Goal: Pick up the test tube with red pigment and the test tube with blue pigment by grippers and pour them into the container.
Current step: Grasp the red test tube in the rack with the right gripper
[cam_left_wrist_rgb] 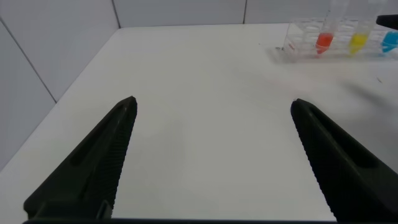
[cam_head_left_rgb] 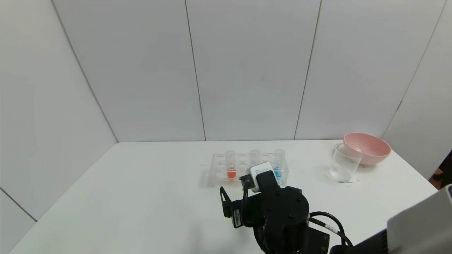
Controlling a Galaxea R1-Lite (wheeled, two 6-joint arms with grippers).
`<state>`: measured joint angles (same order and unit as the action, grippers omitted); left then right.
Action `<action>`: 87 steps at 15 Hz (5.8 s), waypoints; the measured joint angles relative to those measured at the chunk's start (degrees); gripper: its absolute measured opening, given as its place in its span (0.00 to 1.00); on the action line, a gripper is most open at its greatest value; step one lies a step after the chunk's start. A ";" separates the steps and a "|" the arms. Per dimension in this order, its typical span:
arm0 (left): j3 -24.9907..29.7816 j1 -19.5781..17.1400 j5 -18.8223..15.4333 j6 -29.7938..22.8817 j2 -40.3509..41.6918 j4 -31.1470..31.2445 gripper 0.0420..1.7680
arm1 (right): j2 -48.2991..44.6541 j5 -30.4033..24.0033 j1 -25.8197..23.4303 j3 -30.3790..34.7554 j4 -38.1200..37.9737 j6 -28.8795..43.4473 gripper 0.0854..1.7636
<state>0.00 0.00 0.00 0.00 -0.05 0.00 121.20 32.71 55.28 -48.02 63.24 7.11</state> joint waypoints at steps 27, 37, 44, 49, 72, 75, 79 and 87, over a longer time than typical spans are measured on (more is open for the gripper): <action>0.00 0.00 0.00 0.00 0.00 0.00 1.00 | 15.49 -5.84 -6.67 -27.66 -12.58 -0.54 0.69; 0.00 0.00 0.00 0.00 0.00 0.00 1.00 | 15.52 -5.62 -7.41 -27.33 -12.50 -0.54 0.20; 0.00 0.00 0.00 0.00 0.00 0.00 1.00 | 13.36 -5.86 -6.64 -27.48 -12.69 -0.49 0.02; 0.00 0.00 0.00 0.00 0.00 0.02 1.00 | 9.45 -5.69 -6.45 -27.66 -14.34 -1.26 0.02; 0.00 0.00 0.00 0.00 0.00 0.00 1.00 | 7.35 -5.38 -5.78 -21.08 -11.46 -1.96 0.66; 0.00 0.00 0.00 0.00 0.00 0.00 1.00 | 8.74 -5.27 -5.25 -20.16 -8.62 -1.23 0.76; 0.00 0.00 0.00 0.00 0.00 0.00 1.00 | 12.76 -4.33 -4.96 -19.72 -4.12 -1.34 0.84; 0.00 0.00 0.00 0.00 0.00 0.00 1.00 | 17.34 -4.33 -6.28 -24.97 -4.60 -2.07 0.92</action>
<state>0.00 0.00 0.00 0.00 -0.05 0.00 138.53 28.38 49.01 -72.99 58.65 5.03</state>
